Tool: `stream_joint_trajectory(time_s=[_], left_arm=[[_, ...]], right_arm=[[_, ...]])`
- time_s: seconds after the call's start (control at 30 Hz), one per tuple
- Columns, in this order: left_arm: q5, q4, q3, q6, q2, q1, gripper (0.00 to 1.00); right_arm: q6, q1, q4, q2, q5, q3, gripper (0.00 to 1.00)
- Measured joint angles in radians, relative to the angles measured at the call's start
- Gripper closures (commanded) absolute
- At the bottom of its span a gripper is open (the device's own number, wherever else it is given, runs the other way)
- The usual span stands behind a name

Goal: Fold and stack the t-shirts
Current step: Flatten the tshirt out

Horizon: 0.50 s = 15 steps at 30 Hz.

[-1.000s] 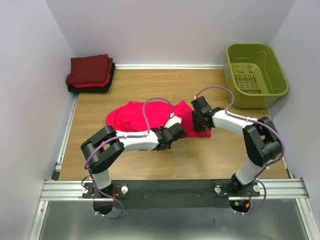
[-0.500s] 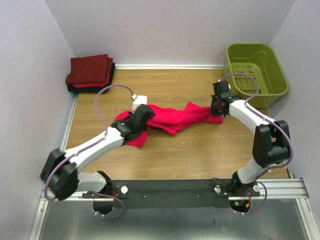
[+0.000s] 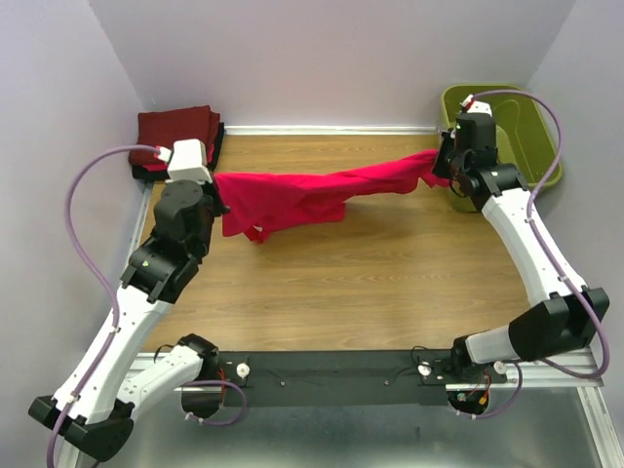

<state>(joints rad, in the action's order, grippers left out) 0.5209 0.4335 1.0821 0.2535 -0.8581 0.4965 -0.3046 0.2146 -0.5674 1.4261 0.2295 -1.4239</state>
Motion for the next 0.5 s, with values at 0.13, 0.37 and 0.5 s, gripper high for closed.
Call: stream_joint_trajectory(time_s=[0.13,0.37,0.5], left_arm=[[0.032,0.013,0.103,-0.022,-0.009,-0.020,1.00],[0.063,-0.048,0.127,-0.100,0.024,-0.048,1.00],[0.054,-0.093,0.220,-0.116,-0.109,-0.116,1.00]], right_arm=[[0.021,0.000,-0.011,-0.050,-0.020,-0.016,0.99],[0.058,0.000,-0.023,-0.079,-0.093,-0.081,0.99],[0.059,0.000,-0.027,0.013,-0.107,-0.198,0.99]])
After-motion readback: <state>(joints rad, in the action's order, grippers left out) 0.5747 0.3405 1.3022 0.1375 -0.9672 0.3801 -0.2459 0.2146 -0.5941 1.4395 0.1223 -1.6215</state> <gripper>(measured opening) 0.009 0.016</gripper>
